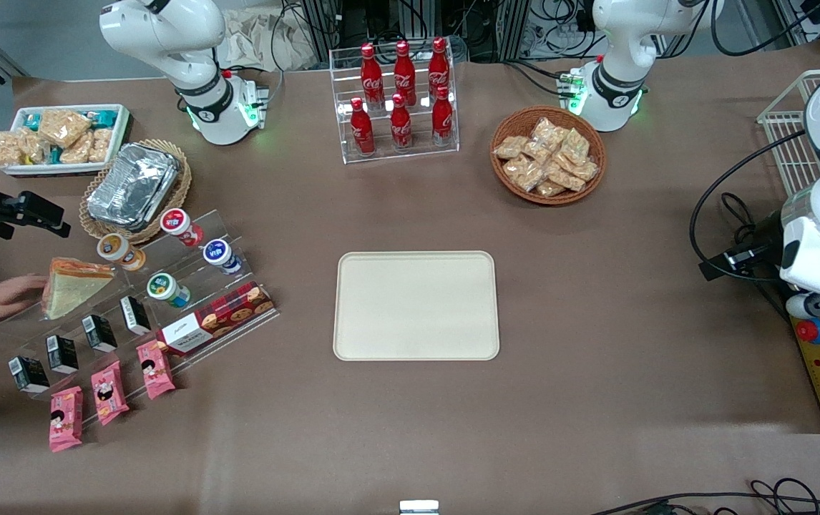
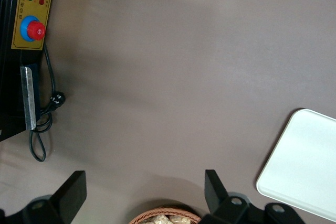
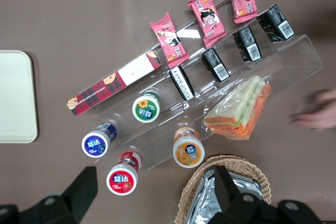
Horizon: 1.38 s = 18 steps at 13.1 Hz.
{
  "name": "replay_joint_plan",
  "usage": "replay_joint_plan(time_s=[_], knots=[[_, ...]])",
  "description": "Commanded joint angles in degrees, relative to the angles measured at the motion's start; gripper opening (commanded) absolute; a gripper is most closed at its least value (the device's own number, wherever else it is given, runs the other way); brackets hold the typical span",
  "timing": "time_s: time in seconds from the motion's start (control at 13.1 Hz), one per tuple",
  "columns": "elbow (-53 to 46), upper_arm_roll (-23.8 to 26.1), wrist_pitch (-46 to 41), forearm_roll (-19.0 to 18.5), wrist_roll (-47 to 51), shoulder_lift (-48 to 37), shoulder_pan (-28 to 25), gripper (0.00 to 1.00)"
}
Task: Place sandwich on tray
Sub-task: 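Move the right gripper over the wrapped sandwich on the acrylic rack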
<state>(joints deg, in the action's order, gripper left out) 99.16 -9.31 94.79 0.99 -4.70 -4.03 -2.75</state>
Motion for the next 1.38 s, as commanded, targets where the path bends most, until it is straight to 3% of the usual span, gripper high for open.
replay_joint_plan(time_s=[0.0, 0.23, 0.46, 0.76, 0.99, 1.3], knots=[[-0.5, -0.1, -0.8, -0.5, 0.4, 0.1, -0.1, 0.99], [-2.1, -0.4, -0.5, -2.6, 2.0, 0.2, 0.5, 0.99], [-2.8, -2.6, -0.2, -1.1, 3.6, 0.6, 1.4, 0.99], [-2.8, -3.6, -0.1, -1.1, 18.1, 0.6, 2.1, 0.99], [-2.7, -3.9, 3.1, -1.4, 34.2, 3.0, 2.5, 0.99], [-1.4, -4.1, 7.0, -1.0, 44.3, 7.8, 5.7, 0.99]])
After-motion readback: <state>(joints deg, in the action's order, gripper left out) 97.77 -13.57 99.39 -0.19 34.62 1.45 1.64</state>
